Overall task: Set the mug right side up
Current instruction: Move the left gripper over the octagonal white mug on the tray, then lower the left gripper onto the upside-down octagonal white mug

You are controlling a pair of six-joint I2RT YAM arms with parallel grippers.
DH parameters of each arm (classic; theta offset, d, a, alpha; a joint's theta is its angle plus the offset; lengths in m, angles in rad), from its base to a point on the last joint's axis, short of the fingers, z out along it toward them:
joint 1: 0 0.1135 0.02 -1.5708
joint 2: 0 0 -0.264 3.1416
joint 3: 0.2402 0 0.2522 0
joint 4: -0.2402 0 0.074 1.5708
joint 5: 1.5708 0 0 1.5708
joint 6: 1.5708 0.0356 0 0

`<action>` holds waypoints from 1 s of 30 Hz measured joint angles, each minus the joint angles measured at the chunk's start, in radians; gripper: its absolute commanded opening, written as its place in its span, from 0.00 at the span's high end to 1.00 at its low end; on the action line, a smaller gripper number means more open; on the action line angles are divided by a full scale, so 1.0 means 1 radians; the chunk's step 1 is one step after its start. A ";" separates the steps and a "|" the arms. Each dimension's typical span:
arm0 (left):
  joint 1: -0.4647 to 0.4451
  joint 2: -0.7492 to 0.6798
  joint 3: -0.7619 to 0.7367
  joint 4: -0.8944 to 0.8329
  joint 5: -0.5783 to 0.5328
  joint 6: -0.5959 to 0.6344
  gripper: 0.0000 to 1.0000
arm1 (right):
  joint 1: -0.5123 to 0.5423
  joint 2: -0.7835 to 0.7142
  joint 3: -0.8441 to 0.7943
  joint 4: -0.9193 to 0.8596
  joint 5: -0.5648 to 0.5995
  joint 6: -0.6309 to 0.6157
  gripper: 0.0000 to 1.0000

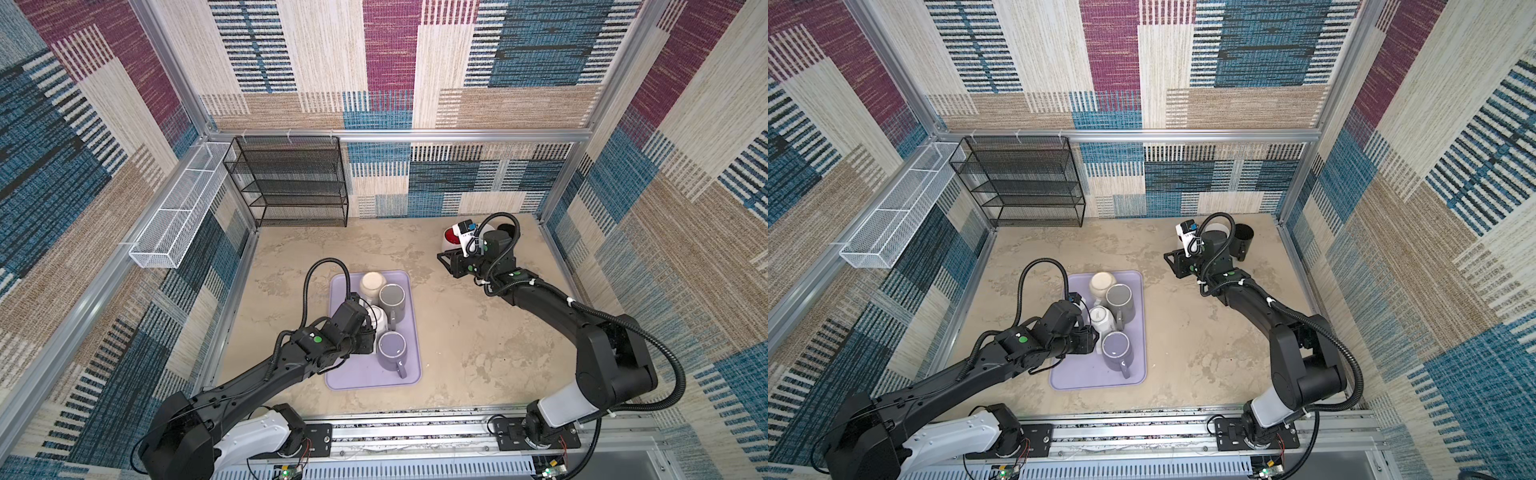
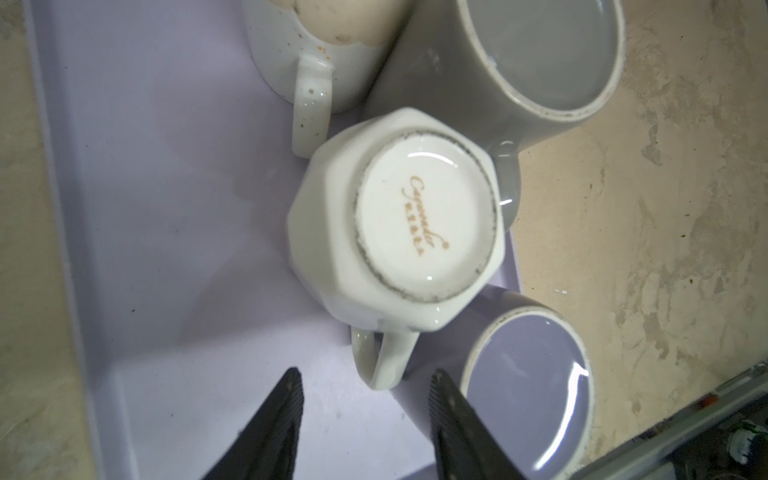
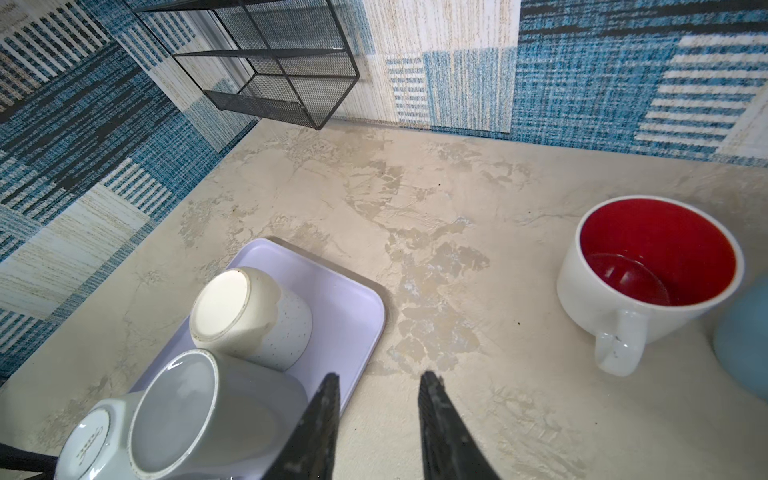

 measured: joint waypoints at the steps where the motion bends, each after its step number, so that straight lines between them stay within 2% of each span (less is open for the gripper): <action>1: 0.000 0.005 0.000 0.005 0.000 0.000 0.50 | 0.000 0.000 0.000 0.000 0.000 0.000 0.65; 25: -0.002 0.121 0.018 0.024 -0.023 0.005 0.52 | 0.003 0.008 0.003 -0.007 0.006 -0.003 0.67; 30: -0.002 0.124 0.019 0.017 -0.054 0.005 0.56 | 0.003 0.008 0.003 -0.008 0.007 -0.003 0.67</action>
